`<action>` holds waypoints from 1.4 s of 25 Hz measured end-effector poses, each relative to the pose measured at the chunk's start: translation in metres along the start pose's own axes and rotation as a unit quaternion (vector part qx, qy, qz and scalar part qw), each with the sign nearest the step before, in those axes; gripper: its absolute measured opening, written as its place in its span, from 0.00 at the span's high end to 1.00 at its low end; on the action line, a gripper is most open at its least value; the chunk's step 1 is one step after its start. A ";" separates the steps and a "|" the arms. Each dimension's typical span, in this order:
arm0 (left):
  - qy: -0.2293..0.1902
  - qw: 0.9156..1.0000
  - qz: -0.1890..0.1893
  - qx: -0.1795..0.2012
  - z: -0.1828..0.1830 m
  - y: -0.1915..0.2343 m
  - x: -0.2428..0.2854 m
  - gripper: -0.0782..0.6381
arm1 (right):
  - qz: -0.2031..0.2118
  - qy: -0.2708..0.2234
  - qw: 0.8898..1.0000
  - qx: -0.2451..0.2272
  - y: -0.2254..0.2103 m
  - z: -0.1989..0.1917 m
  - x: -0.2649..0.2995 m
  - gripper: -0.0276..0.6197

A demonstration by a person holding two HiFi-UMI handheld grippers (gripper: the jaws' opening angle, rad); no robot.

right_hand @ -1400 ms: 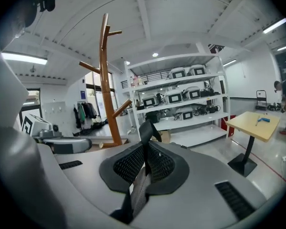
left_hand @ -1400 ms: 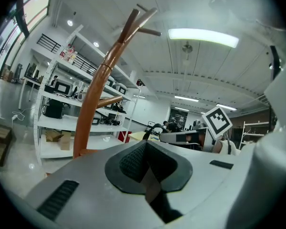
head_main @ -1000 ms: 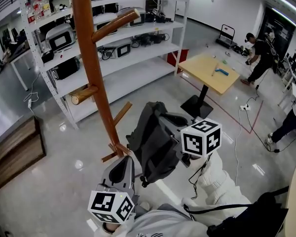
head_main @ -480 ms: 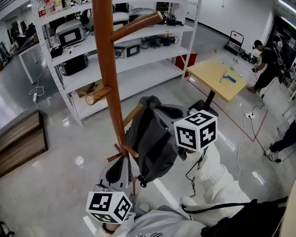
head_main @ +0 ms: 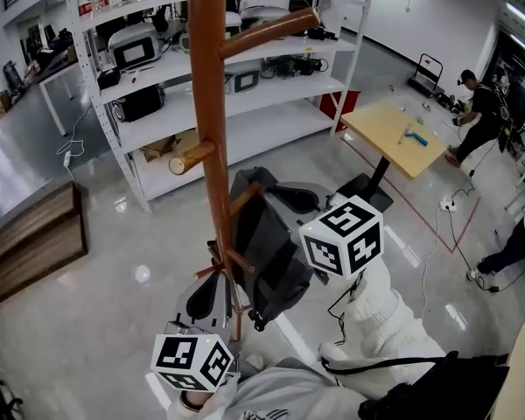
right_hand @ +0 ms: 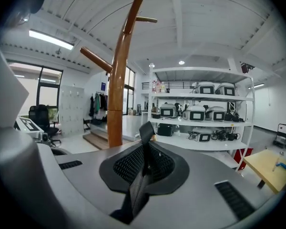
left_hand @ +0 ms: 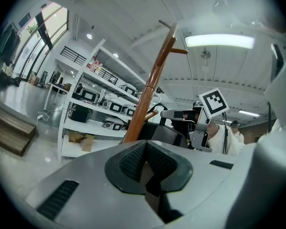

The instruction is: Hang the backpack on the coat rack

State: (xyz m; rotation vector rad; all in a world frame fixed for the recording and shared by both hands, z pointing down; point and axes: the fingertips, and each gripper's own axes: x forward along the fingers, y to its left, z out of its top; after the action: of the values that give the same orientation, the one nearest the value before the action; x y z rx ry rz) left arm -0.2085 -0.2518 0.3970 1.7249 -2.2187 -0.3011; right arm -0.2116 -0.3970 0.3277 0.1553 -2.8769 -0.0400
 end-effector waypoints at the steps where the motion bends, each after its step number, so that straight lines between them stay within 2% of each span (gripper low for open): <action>1: 0.001 1.000 0.000 0.000 0.000 0.001 0.000 0.89 | 0.001 0.002 1.000 -0.003 0.002 -0.001 0.001 0.92; 25: 0.026 1.000 0.009 -0.010 -0.020 0.009 -0.005 0.89 | 0.045 0.035 0.998 -0.022 0.045 -0.042 0.025 0.92; 35: 0.028 0.999 0.011 -0.014 -0.025 0.007 -0.006 0.89 | 0.073 0.029 0.997 0.019 0.055 -0.055 0.036 0.92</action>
State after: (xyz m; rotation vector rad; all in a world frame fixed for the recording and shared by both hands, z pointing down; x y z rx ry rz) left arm -0.2044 -0.2432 0.4224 1.6724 -2.1822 -0.2734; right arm -0.2372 -0.3474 0.3920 -0.0471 -2.8234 0.0476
